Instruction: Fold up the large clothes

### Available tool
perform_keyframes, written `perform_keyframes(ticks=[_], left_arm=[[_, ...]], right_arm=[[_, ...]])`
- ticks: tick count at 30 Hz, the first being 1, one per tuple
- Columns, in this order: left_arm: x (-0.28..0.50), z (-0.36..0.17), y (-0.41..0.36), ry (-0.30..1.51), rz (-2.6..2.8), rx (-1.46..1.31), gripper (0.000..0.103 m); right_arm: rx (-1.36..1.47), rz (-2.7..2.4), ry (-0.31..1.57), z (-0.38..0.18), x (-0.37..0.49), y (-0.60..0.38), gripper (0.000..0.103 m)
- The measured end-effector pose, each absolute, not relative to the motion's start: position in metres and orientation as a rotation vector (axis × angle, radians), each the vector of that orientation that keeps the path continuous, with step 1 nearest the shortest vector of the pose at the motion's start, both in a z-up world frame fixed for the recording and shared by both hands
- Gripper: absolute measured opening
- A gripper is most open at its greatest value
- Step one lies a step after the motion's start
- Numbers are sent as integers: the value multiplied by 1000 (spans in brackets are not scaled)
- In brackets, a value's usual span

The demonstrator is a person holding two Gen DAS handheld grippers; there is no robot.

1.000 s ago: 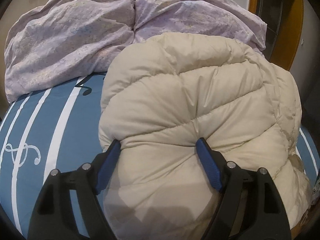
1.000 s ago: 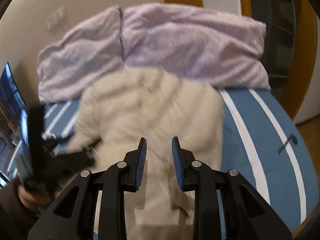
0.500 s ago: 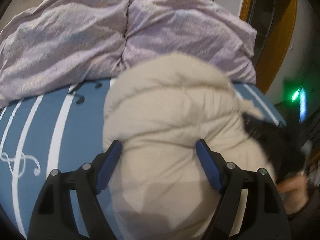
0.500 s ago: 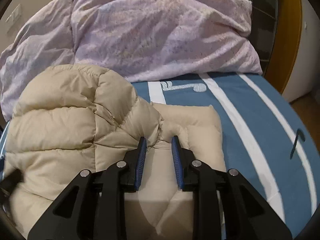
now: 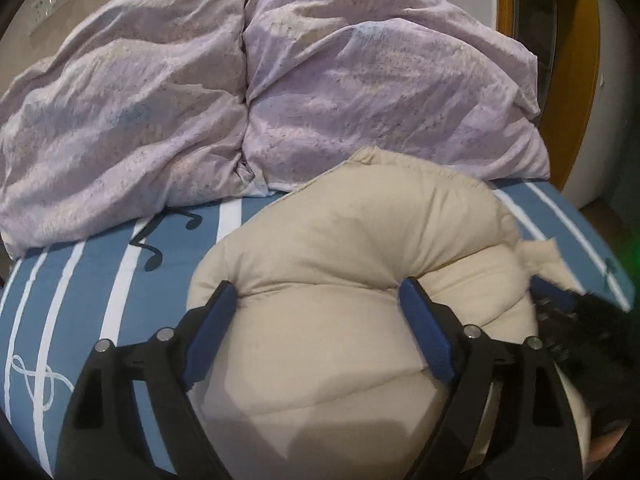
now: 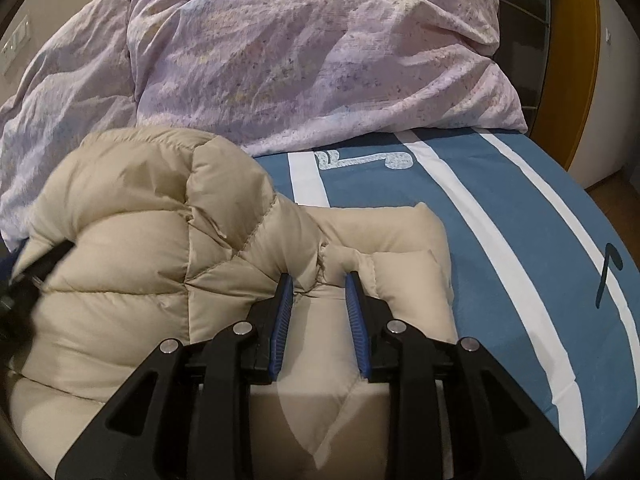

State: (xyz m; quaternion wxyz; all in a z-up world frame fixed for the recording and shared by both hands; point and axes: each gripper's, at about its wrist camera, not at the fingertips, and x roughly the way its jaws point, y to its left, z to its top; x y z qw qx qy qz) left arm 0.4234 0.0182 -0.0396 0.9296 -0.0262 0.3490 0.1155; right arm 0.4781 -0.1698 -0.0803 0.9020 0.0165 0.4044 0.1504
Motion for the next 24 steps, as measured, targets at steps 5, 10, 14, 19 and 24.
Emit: perform_keyframes(ticks=[5,10,14,19,24], left_arm=[[423,-52,10,683,298,13,86],[430,-60,16,713,307,-2,91],[433,-64,16,729,320,10,92],[435,-66,18,745,318,2,94],[436,-68,20,753,312,-11,95]], right_arm=[[-22,276,835,-81,479,-161,30],[-71,247,839,-84,481,-153,30],[-104,226,845,-85,484,-149,30],[-127,212,847,-86,485,-146,30],[-126,213,845,-86,485,-146,30]])
